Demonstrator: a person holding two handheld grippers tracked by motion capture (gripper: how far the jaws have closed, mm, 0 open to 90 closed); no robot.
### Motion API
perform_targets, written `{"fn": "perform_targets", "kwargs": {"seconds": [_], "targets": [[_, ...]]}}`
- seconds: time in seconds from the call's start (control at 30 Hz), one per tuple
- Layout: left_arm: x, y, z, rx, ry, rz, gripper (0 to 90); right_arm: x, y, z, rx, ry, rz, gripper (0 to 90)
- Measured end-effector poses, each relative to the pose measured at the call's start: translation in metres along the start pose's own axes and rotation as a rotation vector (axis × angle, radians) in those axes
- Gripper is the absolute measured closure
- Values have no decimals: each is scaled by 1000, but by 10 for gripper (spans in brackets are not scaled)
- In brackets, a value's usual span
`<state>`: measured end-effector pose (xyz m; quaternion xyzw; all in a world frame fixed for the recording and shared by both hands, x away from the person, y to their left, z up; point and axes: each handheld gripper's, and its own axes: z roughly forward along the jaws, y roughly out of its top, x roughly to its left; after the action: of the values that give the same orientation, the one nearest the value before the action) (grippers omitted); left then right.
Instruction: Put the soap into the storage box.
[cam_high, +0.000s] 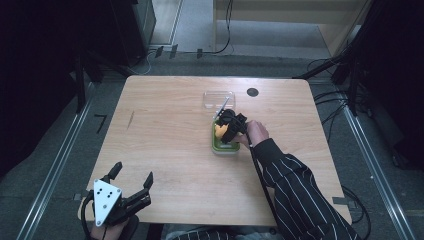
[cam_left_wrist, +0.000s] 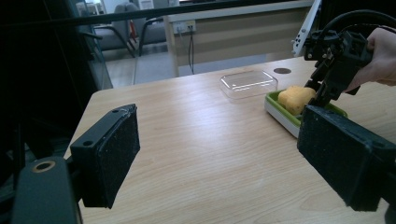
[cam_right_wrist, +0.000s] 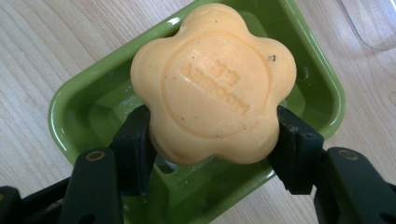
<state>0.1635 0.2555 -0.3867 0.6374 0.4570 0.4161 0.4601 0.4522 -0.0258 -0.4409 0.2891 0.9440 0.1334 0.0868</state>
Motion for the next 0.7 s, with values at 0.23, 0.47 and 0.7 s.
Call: {"fn": "perform_targets", "kwargs": {"seconds": [0.23,0.47,0.7], "targets": [[0,0,0,-1,-1,-1,137,1,0,3,7,-9,-4,400],[0,0,0,-1,1,0,137,2,0,6,19,-15,-18,398],[0,0,0,-2,0,-1,137,3,0,9,35,-20,-22,396]]}}
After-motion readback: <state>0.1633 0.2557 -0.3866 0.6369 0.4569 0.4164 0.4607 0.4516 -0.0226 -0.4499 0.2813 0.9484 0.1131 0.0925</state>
